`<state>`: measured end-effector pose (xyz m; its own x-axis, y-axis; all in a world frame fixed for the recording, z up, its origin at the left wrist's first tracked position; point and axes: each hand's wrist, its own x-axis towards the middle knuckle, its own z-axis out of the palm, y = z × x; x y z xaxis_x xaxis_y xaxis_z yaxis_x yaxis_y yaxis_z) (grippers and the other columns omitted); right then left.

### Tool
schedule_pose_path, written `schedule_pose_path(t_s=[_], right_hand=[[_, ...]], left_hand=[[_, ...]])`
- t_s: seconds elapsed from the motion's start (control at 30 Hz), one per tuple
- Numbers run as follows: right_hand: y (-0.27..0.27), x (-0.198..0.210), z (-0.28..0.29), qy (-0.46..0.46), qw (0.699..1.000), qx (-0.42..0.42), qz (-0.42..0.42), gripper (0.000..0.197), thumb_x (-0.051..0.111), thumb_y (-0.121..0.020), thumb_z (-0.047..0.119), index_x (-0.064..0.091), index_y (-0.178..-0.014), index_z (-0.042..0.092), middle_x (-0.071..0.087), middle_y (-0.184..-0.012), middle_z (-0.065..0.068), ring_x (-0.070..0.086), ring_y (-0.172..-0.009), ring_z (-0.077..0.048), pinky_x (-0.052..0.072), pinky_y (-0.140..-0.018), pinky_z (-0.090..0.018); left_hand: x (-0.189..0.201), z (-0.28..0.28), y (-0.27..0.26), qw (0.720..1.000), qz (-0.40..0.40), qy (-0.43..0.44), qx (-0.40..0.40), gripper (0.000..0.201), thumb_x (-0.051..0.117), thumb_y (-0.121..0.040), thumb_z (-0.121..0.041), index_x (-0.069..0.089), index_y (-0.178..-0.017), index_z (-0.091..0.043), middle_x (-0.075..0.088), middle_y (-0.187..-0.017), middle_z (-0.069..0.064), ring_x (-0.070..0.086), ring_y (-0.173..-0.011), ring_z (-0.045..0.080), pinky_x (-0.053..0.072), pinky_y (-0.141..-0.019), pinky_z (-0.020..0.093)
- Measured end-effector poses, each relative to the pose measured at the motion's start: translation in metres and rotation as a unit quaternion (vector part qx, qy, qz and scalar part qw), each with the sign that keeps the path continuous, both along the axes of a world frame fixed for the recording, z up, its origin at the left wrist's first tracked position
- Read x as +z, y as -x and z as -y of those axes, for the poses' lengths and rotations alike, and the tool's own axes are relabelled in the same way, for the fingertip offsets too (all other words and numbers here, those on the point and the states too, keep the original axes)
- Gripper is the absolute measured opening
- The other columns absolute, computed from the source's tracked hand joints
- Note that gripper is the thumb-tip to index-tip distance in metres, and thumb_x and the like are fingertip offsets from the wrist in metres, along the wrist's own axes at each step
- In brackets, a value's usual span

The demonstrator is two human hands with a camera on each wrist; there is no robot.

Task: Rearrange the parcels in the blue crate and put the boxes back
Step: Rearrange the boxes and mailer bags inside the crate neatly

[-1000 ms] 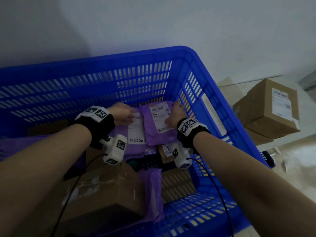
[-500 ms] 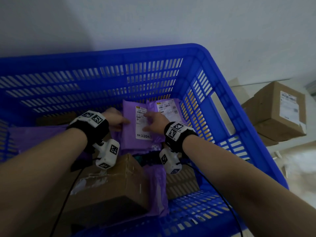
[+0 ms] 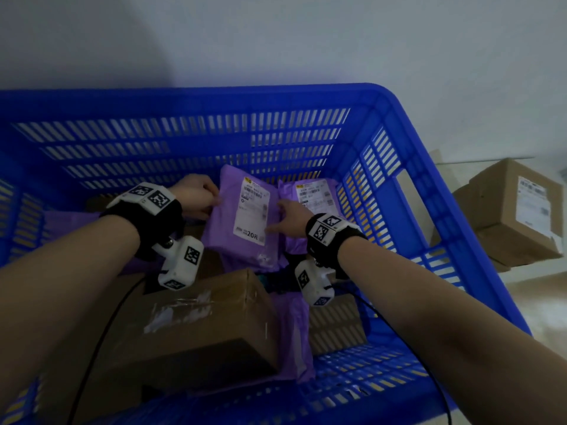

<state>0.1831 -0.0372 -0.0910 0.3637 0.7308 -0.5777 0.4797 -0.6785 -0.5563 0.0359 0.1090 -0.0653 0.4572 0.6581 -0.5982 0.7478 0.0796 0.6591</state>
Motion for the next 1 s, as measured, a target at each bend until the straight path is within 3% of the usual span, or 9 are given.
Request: schedule_pose_path(t_s=[0.17,0.27,0.33,0.4,0.53,0.63,0.73,0.87,1.0], right_hand=[[0.013,-0.003,-0.009,-0.009,0.999,-0.03,-0.035,0.086,0.074,-0.078,0.037,0.029,-0.144,0.005,0.042,-0.144,-0.011,0.046,-0.128,-0.026,0.04,-0.105,-0.034],[0.02,-0.002,-0.015,-0.05,0.988,-0.102,-0.103,0.089,0.078,-0.074,0.031,0.028,-0.144,0.008,0.045,-0.14,-0.01,0.05,-0.123,-0.028,0.046,-0.101,-0.045],[0.02,0.002,-0.017,-0.082,0.975,-0.153,-0.14,0.088,0.081,-0.072,0.023,0.028,-0.142,0.009,0.05,-0.133,-0.009,0.054,-0.118,-0.029,0.05,-0.095,-0.049],[0.012,0.008,-0.017,-0.111,0.967,-0.185,-0.136,0.091,0.083,-0.068,0.022,0.029,-0.141,0.008,0.052,-0.132,-0.009,0.053,-0.12,-0.028,0.048,-0.098,-0.048],[-0.022,0.02,-0.007,-0.148,0.965,-0.205,-0.065,0.087,0.084,-0.067,0.015,0.036,-0.139,0.004,0.053,-0.131,-0.01,0.054,-0.119,-0.025,0.045,-0.101,-0.034],[-0.05,0.025,0.015,-0.124,0.973,-0.194,-0.012,0.086,0.084,-0.067,0.014,0.038,-0.139,0.008,0.052,-0.133,-0.01,0.051,-0.121,-0.024,0.04,-0.103,-0.028],[-0.067,0.023,0.04,-0.092,0.977,-0.188,0.038,0.086,0.081,-0.07,0.013,0.035,-0.142,0.009,0.047,-0.137,-0.01,0.045,-0.126,-0.023,0.035,-0.099,-0.022],[-0.07,0.008,0.052,-0.038,0.98,-0.18,0.08,0.085,0.083,-0.067,0.018,0.038,-0.14,0.013,0.047,-0.137,-0.013,0.049,-0.124,-0.027,0.042,-0.104,-0.033],[-0.067,0.002,0.05,-0.015,0.981,-0.152,0.122,0.079,0.081,-0.07,0.023,0.04,-0.137,0.014,0.041,-0.137,-0.016,0.048,-0.122,-0.031,0.042,-0.103,-0.036]], left_hand=[[0.016,-0.014,0.024,0.999,0.018,0.03,0.009,0.02,0.055,-0.093,-0.004,0.05,-0.076,-0.013,0.054,-0.076,0.008,0.053,-0.064,0.017,0.051,-0.045,0.023],[0.024,-0.017,0.031,0.999,0.034,0.033,0.024,0.02,0.053,-0.093,-0.003,0.048,-0.076,-0.013,0.053,-0.073,0.006,0.051,-0.061,0.016,0.046,-0.036,0.013],[0.028,-0.016,0.03,0.997,0.054,0.038,0.038,0.02,0.053,-0.093,-0.003,0.049,-0.077,-0.014,0.054,-0.073,0.005,0.054,-0.059,0.014,0.047,-0.037,0.013],[0.029,-0.012,0.024,0.994,0.074,0.062,0.044,0.022,0.052,-0.093,0.0,0.049,-0.077,-0.015,0.056,-0.073,0.005,0.061,-0.048,0.01,0.05,-0.04,0.016],[0.027,0.007,0.0,0.989,0.084,0.123,0.021,0.025,0.048,-0.092,0.008,0.047,-0.076,-0.012,0.057,-0.074,0.011,0.063,-0.04,0.009,0.057,-0.045,0.025],[0.024,0.029,-0.026,0.984,0.077,0.157,-0.021,0.023,0.048,-0.091,0.01,0.051,-0.079,-0.009,0.061,-0.07,0.011,0.065,-0.044,0.012,0.058,-0.053,0.031],[0.017,0.049,-0.051,0.978,0.051,0.185,-0.081,0.024,0.045,-0.093,0.008,0.056,-0.081,-0.009,0.066,-0.066,0.004,0.067,-0.054,0.014,0.057,-0.056,0.029],[0.009,0.068,-0.074,0.974,0.027,0.196,-0.11,0.02,0.041,-0.095,0.004,0.056,-0.099,-0.009,0.061,-0.087,0.004,0.06,-0.075,0.016,0.049,-0.065,0.026],[0.003,0.072,-0.078,0.976,-0.007,0.185,-0.116,0.014,0.046,-0.093,0.001,0.054,-0.091,-0.011,0.055,-0.086,0.01,0.056,-0.079,0.019,0.045,-0.068,0.027]])
